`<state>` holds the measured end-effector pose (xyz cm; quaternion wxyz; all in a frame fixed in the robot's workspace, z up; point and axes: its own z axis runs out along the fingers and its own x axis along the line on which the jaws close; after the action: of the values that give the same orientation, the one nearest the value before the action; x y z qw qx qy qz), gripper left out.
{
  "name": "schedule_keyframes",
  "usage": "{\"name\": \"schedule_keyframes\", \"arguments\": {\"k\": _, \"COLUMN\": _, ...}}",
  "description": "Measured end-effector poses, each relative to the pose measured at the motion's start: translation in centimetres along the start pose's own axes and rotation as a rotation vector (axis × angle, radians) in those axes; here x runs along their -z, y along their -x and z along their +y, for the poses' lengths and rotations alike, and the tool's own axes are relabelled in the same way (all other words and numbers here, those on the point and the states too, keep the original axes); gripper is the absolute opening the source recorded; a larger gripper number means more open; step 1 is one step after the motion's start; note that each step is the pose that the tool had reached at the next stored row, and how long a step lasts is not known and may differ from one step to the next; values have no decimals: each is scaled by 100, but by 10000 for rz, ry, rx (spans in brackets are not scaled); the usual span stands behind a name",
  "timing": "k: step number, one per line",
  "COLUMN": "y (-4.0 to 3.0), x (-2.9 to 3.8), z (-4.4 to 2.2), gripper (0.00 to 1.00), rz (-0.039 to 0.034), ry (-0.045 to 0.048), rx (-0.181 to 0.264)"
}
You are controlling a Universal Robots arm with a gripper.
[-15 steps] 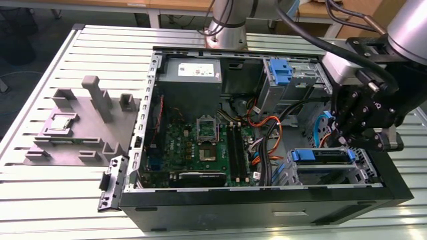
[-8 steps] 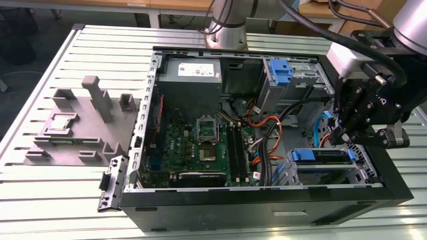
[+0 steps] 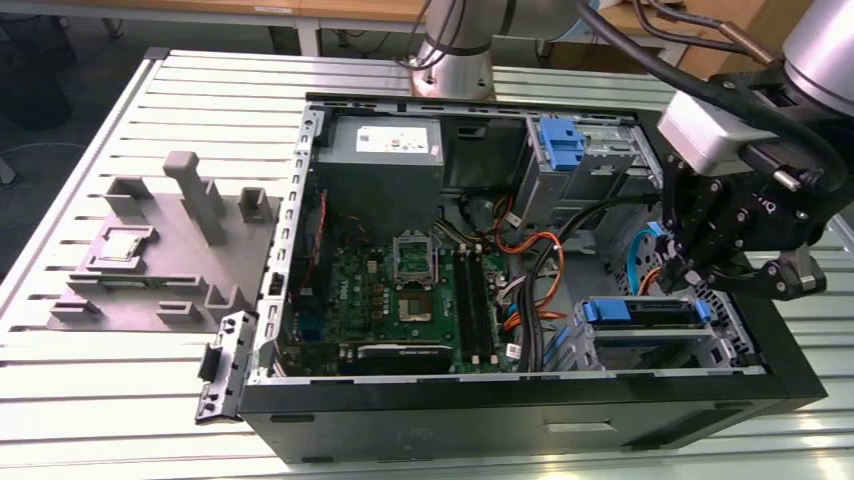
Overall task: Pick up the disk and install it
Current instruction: 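Insert the first disk wire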
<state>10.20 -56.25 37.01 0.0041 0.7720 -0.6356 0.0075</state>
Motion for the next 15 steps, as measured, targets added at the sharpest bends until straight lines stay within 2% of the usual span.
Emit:
{"name": "schedule_keyframes", "arguments": {"k": 3, "y": 0, "x": -3, "z": -1, "gripper": 10, "rz": 10, "ry": -66, "rx": 146}}
{"name": "schedule_keyframes", "arguments": {"k": 9, "y": -4, "x": -3, "z": -35, "gripper": 10, "rz": 23, "ry": -127, "rx": 146}}
{"name": "schedule_keyframes", "arguments": {"k": 15, "y": 29, "x": -3, "z": -166, "gripper": 10, "rz": 24, "ry": -132, "rx": 145}}
